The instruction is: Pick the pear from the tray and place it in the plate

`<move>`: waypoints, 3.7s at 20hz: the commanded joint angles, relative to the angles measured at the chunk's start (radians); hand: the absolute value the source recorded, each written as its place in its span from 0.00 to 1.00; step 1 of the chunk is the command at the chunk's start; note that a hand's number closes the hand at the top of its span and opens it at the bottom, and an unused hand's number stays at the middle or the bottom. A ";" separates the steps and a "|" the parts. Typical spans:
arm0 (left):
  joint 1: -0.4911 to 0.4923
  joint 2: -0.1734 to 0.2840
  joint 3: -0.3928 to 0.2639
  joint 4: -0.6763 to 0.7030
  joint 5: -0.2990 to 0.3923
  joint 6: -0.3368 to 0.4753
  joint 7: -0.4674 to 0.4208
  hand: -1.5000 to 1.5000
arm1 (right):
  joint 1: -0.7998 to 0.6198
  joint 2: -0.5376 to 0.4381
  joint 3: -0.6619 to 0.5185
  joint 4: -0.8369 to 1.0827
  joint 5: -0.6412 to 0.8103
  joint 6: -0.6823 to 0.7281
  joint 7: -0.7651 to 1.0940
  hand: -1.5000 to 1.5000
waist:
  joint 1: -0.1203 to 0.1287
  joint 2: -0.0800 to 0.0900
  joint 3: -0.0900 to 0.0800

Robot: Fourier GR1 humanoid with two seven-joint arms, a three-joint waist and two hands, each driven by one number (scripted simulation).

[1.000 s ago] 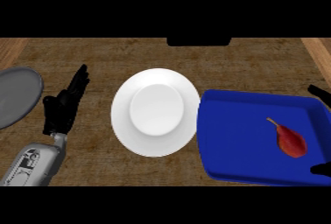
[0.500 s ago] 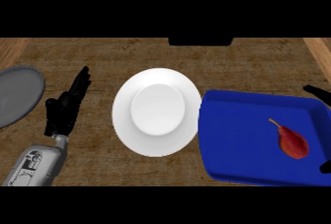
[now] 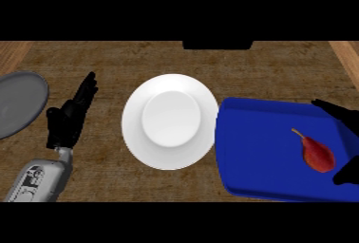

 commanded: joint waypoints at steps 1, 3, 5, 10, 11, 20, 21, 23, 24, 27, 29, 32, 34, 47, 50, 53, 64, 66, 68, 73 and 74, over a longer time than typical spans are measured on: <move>-0.046 -0.036 0.001 0.076 -0.036 -0.005 -0.026 0.50 | -0.046 0.070 0.055 0.113 0.109 -0.006 -0.022 0.00 | 0.000 0.002 0.000; 0.005 0.007 0.040 -0.028 0.001 -0.046 0.009 0.50 | 0.008 0.079 0.048 0.144 0.156 -0.038 -0.092 0.00 | 0.001 0.000 0.000; -0.004 -0.014 0.037 -0.018 -0.029 -0.034 0.031 0.50 | -0.077 0.141 0.055 0.206 0.175 -0.019 -0.073 0.00 | 0.004 0.001 0.000; -0.007 -0.040 0.061 0.019 -0.060 -0.053 -0.012 0.50 | -0.054 0.180 0.048 0.243 0.269 -0.018 -0.103 0.00 | -0.002 0.000 0.000; 0.040 -0.033 0.050 -0.033 -0.058 -0.050 -0.015 0.50 | -0.073 0.142 0.035 0.396 0.296 -0.076 -0.235 0.00 | 0.004 0.001 0.000; 0.006 -0.084 0.084 -0.014 -0.107 -0.058 0.007 0.50 | -0.117 0.227 -0.002 0.449 0.400 -0.079 -0.278 1.00 | 0.001 0.000 0.000; -0.008 -0.080 0.083 0.002 -0.098 -0.065 0.016 0.50 | -0.038 0.203 -0.010 0.477 0.418 -0.201 -0.371 1.00 | -0.001 0.000 0.001; 0.045 -0.122 0.068 0.044 -0.124 -0.053 -0.071 0.50 | -0.087 0.219 -0.023 0.443 0.429 -0.147 -0.314 1.00 | -0.002 0.000 0.000; -0.070 -0.043 0.142 0.095 -0.079 -0.115 -0.037 0.50 | -0.129 0.234 -0.031 0.440 0.419 -0.146 -0.291 1.00 | -0.003 0.001 0.000; 0.014 -0.091 0.110 -0.032 -0.114 -0.094 0.027 0.50 | -0.122 0.245 -0.054 0.473 0.467 -0.156 -0.334 1.00 | -0.001 0.000 0.000; 0.022 -0.100 0.101 -0.034 -0.136 -0.078 0.025 0.50 | -0.093 0.261 -0.060 0.479 0.476 -0.212 -0.366 1.00 | -0.002 -0.001 0.000; -0.012 -0.082 0.120 -0.004 -0.121 -0.091 0.031 0.50 | -0.039 0.352 -0.048 0.379 0.495 -0.254 -0.179 1.00 | -0.010 -0.003 0.000; 0.043 -0.090 0.127 -0.005 -0.121 -0.069 -0.010 0.50 | 0.056 0.403 -0.082 0.280 0.488 -0.277 -0.009 1.00 | -0.050 -0.019 -0.004; 0.029 -0.069 0.151 -0.046 -0.101 -0.077 0.050 0.50 | 0.309 0.669 0.150 -0.380 0.940 -0.667 0.421 1.00 | -0.068 -0.029 -0.005; 0.026 -0.083 0.129 -0.044 -0.123 -0.065 0.056 0.50 | 0.385 0.715 0.323 -0.526 1.098 -0.652 0.468 1.00 | -0.047 -0.019 -0.004; 0.057 -0.126 0.106 0.000 -0.129 -0.061 -0.031 0.50 | 0.353 0.759 0.490 -0.616 1.220 -0.600 0.500 1.00 | -0.030 -0.012 -0.004; -0.008 -0.066 0.141 -0.018 -0.079 -0.162 0.035 0.50 | -0.177 0.777 0.667 -0.249 1.035 -0.614 0.994 1.00 | 0.016 0.001 0.000; -0.021 -0.111 0.100 -0.041 -0.116 -0.116 0.052 0.50 | -0.324 0.777 0.559 -0.113 0.919 -0.649 0.946 1.00 | 0.033 0.006 0.000; -0.052 -0.117 0.109 0.022 -0.137 -0.098 0.004 0.50 | -0.340 0.777 0.591 -0.022 0.899 -0.747 0.951 1.00 | 0.021 0.007 0.000; 0.005 -0.108 0.101 -0.052 -0.124 -0.121 0.031 0.50 | -0.517 0.777 0.525 0.232 0.776 -0.719 0.933 1.00 | 0.045 0.006 0.000; -0.014 -0.117 0.090 -0.042 -0.131 -0.121 0.023 0.50 | -0.576 0.777 0.538 0.250 0.755 -0.663 0.996 1.00 | 0.050 0.006 -0.001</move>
